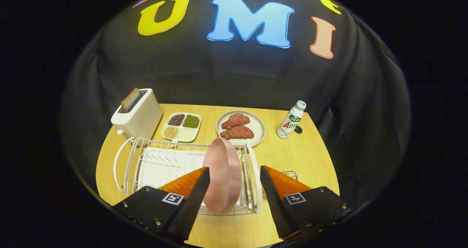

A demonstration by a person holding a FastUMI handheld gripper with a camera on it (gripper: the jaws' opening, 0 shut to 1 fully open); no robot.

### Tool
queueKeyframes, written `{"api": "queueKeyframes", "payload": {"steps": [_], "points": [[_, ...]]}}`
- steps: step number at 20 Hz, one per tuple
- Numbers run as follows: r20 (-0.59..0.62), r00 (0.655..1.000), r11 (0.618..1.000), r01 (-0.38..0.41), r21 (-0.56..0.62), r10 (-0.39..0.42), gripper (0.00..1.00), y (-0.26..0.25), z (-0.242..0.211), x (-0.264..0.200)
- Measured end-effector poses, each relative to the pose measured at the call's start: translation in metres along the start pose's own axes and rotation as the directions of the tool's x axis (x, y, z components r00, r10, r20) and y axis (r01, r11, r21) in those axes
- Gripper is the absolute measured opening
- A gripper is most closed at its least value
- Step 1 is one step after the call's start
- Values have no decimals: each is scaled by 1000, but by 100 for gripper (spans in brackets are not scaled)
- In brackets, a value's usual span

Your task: Take the plate from the dish rack, then take the spoon from the basket and place it into the plate.

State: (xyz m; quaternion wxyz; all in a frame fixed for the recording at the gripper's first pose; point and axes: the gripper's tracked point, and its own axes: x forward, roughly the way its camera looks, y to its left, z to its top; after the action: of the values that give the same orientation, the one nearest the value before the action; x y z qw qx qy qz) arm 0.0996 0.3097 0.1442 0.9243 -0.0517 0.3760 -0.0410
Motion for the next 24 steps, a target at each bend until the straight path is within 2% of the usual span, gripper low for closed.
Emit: {"api": "queueKeyframes", "payload": {"steps": [2,7,8,9,11,14,15,24], "points": [[-6,999,999,42,-25,-43,85,-3,2,11],[-102,982,987,153,-45,-157,47,-11,-13,39],[-113,978,984,170,-53,-175,47,-13,-15,41],[-121,967,974,219,-60,-224,36,-21,-16,42],[-138,963,972,221,-81,-230,14,-19,-25,50],[-130,960,966,234,-110,-247,10,-14,-25,50],[-132,958,964,239,-120,-254,3,-13,-22,49],[-106,937,926,305,-221,-334,3,-8,-3,31]]}}
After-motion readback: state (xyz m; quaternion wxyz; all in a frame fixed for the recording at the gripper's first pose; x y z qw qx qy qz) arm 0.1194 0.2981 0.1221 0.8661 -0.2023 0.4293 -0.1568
